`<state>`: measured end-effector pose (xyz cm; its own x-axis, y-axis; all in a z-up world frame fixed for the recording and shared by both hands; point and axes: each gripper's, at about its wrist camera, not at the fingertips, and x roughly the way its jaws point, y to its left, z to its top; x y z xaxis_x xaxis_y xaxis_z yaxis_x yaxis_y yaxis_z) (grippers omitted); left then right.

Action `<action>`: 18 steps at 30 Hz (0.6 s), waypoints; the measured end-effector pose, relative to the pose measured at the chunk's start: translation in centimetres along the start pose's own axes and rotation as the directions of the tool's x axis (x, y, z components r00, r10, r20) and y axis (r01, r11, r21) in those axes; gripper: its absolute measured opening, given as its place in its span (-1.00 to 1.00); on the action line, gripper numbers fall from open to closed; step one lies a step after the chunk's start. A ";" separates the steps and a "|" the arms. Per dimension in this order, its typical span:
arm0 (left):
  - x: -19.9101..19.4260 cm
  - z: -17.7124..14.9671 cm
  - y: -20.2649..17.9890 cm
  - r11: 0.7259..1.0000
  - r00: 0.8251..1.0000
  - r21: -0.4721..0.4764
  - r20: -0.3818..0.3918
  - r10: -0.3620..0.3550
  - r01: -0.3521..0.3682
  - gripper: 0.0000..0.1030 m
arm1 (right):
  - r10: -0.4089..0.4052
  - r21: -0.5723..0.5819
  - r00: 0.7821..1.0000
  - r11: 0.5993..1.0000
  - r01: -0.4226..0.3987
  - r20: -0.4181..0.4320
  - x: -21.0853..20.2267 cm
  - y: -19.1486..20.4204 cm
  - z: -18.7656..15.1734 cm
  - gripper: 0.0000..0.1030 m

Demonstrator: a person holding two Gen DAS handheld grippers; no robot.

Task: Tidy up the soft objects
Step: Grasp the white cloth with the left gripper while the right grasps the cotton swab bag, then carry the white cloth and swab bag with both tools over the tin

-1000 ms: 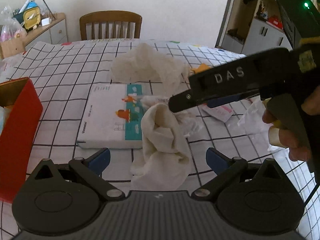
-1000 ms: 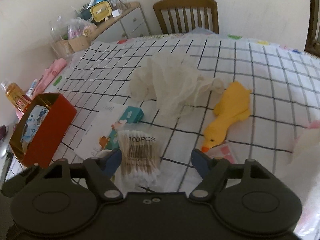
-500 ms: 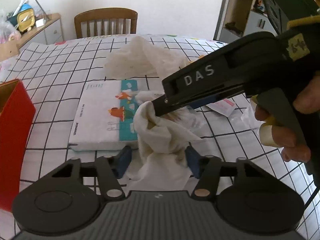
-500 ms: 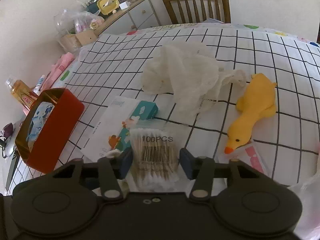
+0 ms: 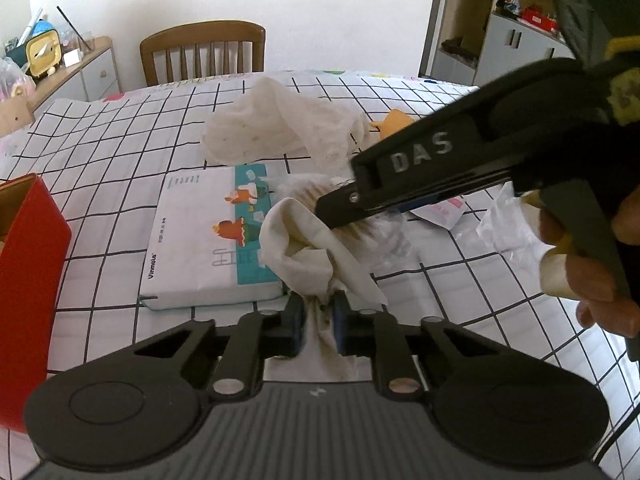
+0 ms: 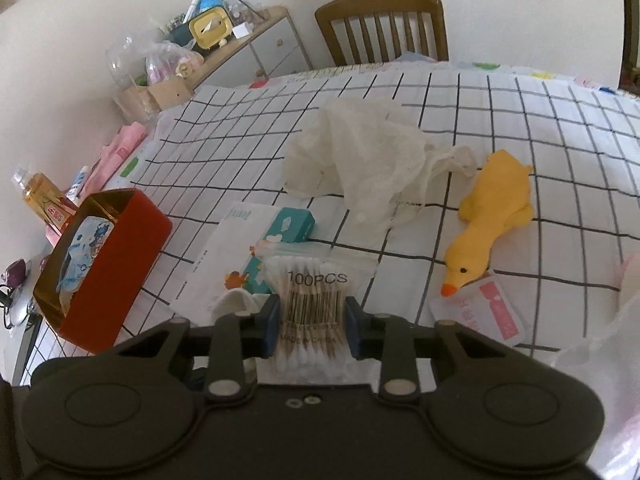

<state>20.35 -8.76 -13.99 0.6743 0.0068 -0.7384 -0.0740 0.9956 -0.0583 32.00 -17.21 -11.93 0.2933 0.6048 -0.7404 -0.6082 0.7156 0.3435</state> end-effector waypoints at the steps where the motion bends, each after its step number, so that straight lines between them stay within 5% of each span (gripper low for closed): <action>1: -0.1 0.0 0.1 1.000 1.000 -0.002 0.002 -0.001 0.001 -0.76 | -0.003 0.002 1.000 1.000 0.003 0.009 -0.4 0.0 -0.1 -0.39; 18: -5.3 0.3 2.5 0.999 0.996 -0.038 0.077 -0.034 0.036 -0.78 | -0.022 0.012 0.994 1.000 0.021 0.104 -6.6 1.9 -1.5 -0.40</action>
<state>16.84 -6.33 -10.04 0.7309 -0.0193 -0.6823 -0.0770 0.9909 -0.1105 27.85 -20.38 -7.23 0.3816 0.6220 -0.6837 -0.5928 0.7323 0.3352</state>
